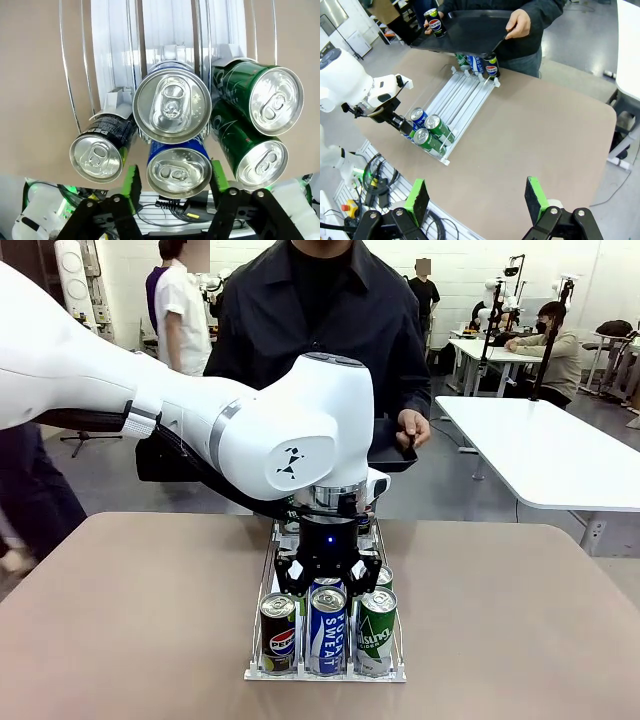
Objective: Retrieve and hand over the desired beverage to the person.
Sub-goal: Pick up another can of the same type that the person held from the Automatic Can Dispenser.
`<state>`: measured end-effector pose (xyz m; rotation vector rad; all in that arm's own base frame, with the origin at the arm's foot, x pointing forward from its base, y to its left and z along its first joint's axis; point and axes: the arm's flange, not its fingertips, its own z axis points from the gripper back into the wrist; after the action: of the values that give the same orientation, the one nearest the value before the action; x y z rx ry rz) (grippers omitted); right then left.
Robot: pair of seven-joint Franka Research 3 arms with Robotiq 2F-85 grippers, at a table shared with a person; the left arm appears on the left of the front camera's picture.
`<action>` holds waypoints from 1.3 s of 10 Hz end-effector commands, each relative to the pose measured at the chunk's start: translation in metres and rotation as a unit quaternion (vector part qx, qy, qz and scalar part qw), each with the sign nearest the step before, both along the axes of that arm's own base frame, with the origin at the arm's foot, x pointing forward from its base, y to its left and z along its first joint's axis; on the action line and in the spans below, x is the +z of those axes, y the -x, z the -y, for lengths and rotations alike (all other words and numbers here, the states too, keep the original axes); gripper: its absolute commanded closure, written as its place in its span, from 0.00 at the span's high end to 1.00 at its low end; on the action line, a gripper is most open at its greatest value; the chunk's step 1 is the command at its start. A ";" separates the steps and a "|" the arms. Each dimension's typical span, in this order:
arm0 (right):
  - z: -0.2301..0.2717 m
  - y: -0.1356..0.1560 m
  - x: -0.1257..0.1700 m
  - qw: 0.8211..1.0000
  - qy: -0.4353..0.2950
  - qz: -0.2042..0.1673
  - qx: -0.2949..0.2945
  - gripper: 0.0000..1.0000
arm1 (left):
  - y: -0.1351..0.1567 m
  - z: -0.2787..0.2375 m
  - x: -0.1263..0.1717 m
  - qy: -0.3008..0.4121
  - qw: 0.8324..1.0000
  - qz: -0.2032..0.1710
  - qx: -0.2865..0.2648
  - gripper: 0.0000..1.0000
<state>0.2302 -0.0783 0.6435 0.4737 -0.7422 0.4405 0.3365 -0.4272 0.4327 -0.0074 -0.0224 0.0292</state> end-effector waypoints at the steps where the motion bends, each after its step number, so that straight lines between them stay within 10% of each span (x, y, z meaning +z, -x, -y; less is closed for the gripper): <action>1: -0.001 -0.001 -0.001 1.000 -0.007 0.003 0.015 1.00 | 0.000 0.002 -0.001 -0.004 1.000 -0.006 0.003 0.00; 2: -0.001 -0.001 -0.001 1.000 -0.007 0.003 0.015 1.00 | 0.001 0.002 -0.001 -0.004 1.000 -0.009 0.002 0.19; 4: -0.001 -0.001 -0.001 1.000 -0.007 0.003 0.015 1.00 | 0.000 0.001 -0.002 -0.004 1.000 -0.012 0.000 0.00; 13: -0.001 -0.001 -0.001 1.000 -0.007 0.003 0.015 1.00 | 0.035 -0.004 0.062 0.003 0.999 -0.003 -0.037 0.02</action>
<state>0.2302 -0.0783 0.6435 0.4737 -0.7423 0.4406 0.3100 -0.4297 0.4780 0.0064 -0.0329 -0.0267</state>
